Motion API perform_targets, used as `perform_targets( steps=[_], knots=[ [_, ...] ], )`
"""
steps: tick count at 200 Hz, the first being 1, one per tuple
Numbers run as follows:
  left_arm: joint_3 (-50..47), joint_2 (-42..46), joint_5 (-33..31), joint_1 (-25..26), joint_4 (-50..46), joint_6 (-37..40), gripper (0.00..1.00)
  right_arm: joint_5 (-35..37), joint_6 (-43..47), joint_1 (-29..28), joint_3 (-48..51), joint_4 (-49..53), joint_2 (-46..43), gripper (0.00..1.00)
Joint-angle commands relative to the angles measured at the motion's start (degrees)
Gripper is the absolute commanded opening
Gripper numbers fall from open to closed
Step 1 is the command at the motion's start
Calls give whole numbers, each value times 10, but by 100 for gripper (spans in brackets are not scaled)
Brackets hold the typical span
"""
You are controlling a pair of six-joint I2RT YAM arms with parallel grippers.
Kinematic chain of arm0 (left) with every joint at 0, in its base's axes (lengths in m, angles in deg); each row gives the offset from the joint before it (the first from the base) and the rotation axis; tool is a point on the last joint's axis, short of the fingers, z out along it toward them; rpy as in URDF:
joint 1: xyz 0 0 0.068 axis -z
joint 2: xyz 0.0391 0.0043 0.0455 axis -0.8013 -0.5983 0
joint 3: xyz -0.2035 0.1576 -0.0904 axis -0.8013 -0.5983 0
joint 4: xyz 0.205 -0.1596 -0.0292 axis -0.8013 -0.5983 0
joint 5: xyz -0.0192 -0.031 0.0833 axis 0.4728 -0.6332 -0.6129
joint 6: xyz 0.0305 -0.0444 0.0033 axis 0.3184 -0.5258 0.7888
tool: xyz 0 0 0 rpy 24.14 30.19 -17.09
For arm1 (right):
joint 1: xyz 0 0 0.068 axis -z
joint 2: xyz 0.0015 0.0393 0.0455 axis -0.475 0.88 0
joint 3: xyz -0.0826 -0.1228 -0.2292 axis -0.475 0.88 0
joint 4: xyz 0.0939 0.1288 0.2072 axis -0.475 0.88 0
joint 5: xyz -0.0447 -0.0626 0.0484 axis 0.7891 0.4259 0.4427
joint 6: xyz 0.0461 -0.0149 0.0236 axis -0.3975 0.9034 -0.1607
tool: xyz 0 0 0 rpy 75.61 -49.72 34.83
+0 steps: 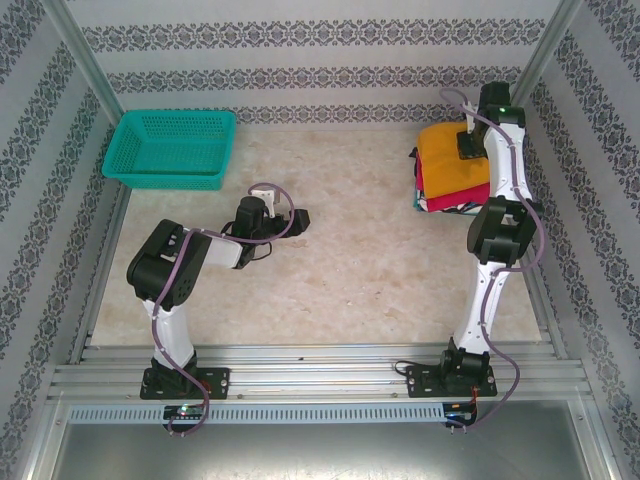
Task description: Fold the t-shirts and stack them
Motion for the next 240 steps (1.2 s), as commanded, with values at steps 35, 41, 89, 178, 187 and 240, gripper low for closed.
perform_targets(
  steps=[35,41,89,178,187,240],
  knots=[
    [9,-6,14,5,35,-10,100,46,-17,-6,149,-147,-123,86],
    [9,-7,14,5,35,-10,100,46,-21,-10,175,-171,-142,86],
    [26,-16,27,5,31,-14,100,4,-56,-47,240,-229,-138,86],
    [12,-14,20,4,45,-23,100,-33,-115,-28,152,-161,16,98],
    [12,-14,20,5,45,-24,100,-43,-111,-29,162,-163,6,98],
    [18,-9,23,3,44,-15,100,-141,-112,-29,275,-263,-138,98]
  ],
)
